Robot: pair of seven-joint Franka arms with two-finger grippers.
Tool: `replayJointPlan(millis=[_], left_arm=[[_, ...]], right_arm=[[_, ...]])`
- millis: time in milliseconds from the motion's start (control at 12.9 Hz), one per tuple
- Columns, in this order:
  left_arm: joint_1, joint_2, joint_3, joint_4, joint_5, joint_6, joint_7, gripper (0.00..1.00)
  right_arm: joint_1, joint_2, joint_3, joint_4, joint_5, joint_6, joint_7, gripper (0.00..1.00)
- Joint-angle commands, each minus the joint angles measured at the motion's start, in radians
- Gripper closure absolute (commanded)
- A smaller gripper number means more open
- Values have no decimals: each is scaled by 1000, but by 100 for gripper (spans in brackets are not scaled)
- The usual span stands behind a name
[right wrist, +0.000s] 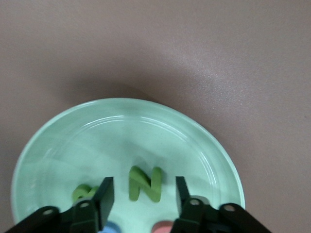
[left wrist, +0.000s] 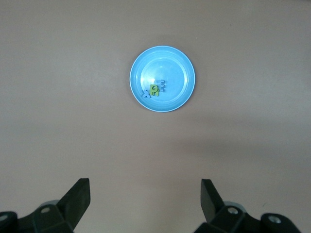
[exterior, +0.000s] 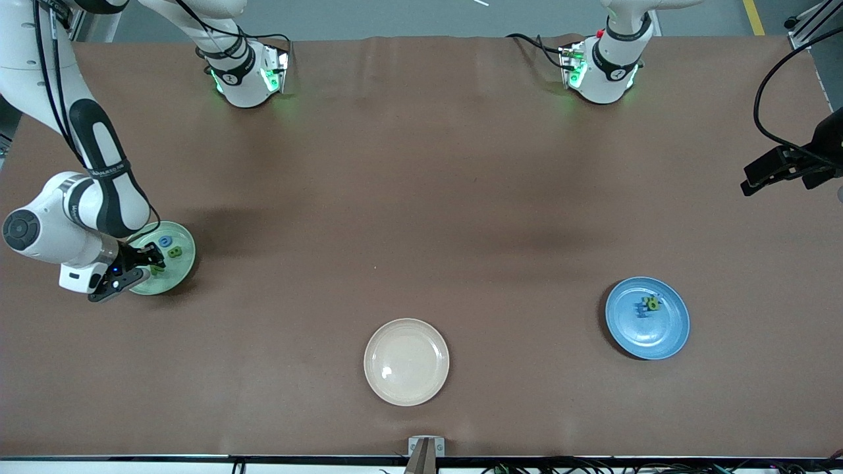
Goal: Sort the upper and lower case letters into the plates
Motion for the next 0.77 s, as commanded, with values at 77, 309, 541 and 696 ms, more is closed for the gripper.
replayJointPlan(millis=[77, 309, 541, 696], left_arm=[[-2, -6, -25, 4, 22, 3, 17, 0], [0, -8, -25, 4, 24, 5, 17, 0], [4, -8, -25, 4, 22, 16, 17, 0], [6, -8, -25, 1, 22, 22, 17, 0]], right_arm=[[17, -258, 25, -19, 3, -287, 206, 4], [83, -444, 25, -20, 1, -499, 473, 4], [136, -573, 27, -17, 1, -627, 613, 4], [142, -612, 27, 10, -2, -659, 638, 3]])
